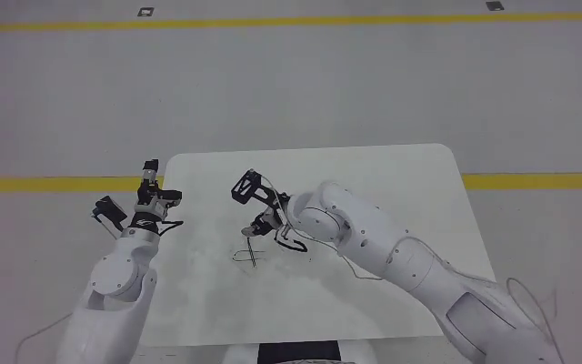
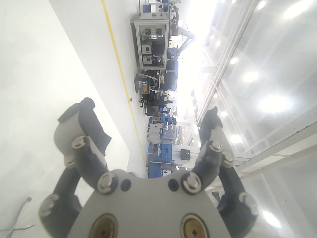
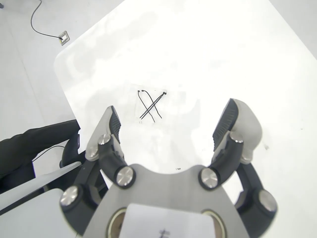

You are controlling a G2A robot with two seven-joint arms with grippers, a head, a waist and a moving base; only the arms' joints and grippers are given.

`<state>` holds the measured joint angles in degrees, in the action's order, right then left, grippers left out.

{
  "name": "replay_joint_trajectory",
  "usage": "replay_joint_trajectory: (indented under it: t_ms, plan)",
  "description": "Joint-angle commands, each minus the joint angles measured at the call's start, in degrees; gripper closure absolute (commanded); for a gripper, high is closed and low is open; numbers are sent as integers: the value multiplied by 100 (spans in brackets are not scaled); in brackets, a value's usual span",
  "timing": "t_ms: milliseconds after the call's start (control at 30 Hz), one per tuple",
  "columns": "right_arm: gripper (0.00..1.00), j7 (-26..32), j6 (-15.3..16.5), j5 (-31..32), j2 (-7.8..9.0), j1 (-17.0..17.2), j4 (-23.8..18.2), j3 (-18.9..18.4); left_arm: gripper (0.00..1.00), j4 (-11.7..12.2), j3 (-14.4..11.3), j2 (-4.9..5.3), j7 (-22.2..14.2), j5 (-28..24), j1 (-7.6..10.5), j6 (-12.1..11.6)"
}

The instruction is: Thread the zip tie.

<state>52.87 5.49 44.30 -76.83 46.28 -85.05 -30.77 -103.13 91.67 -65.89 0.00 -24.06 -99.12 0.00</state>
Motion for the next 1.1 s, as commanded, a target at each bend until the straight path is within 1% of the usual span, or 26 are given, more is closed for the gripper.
replay_joint_trajectory:
  t_ms: [0,67,133,233,333,433,500,600,633,1067]
  plan:
    - [0,1,1,0,0,0,1,1,0,0,0,0,0,0,0,0]
    - [0,23,46,18,-3,6,-10,29,0,0,0,0,0,0,0,0]
    - [0,171,276,112,-39,-76,-19,140,0,0,0,0,0,0,0,0]
    - [0,485,553,37,-154,-299,95,310,0,0,0,0,0,0,0,0]
    - [0,873,816,-122,-333,-585,325,569,0,0,0,0,0,0,0,0]
    - [0,1165,1035,-407,-567,-882,722,820,0,0,0,0,0,0,0,0]
    - [0,1235,1157,-591,-741,-1066,1041,962,0,0,0,0,0,0,0,0]
    - [0,1294,1399,-940,-983,-1226,1490,1146,0,0,0,0,0,0,0,0]
    - [0,1307,1399,-994,-1027,-1254,1558,1184,0,0,0,0,0,0,0,0]
    - [0,1275,1399,-990,-1027,-1234,1550,1187,0,0,0,0,0,0,0,0]
